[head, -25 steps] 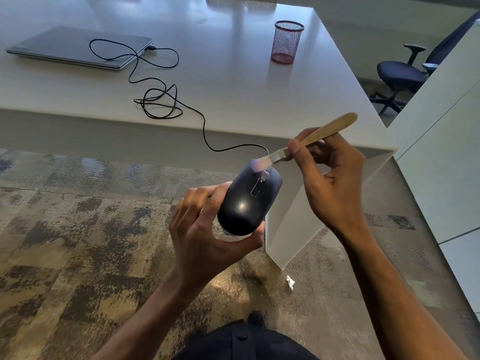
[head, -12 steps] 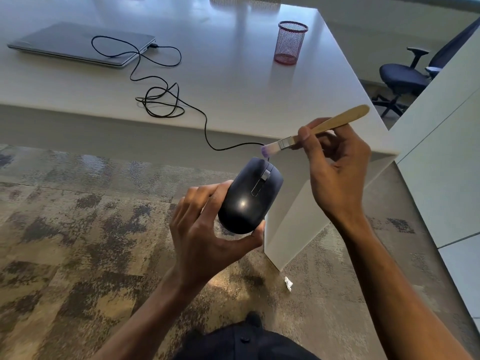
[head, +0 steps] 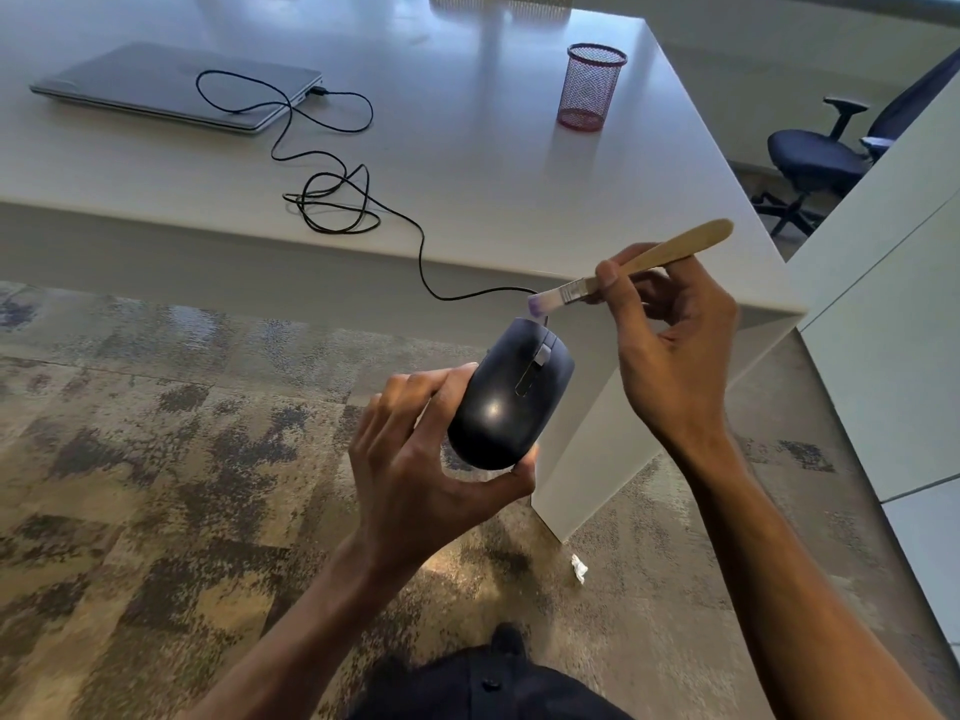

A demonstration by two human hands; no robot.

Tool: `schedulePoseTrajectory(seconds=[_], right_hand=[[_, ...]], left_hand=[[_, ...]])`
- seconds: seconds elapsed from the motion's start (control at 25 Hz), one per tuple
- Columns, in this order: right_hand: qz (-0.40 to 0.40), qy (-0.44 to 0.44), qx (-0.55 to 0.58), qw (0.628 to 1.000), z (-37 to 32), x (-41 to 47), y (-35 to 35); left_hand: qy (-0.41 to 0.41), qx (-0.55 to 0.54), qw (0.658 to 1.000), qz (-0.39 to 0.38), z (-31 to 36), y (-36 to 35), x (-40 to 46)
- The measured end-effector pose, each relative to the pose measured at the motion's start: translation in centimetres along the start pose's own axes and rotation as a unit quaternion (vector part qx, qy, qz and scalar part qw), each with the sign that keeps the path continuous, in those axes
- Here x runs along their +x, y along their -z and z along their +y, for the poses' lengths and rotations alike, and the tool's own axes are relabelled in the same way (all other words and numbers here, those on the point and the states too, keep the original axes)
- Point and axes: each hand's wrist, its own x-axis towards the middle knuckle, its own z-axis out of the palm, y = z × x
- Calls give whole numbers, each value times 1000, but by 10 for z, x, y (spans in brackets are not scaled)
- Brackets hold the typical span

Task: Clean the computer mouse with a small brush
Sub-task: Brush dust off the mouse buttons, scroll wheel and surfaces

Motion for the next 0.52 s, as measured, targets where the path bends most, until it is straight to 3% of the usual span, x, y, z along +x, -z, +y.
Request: schedulePoseTrajectory(seconds=[0.52], right_hand=[[-101,36,46,993,-30,-50,-10]], left_hand=[[50,-17,998,-32,-5,4,-3]])
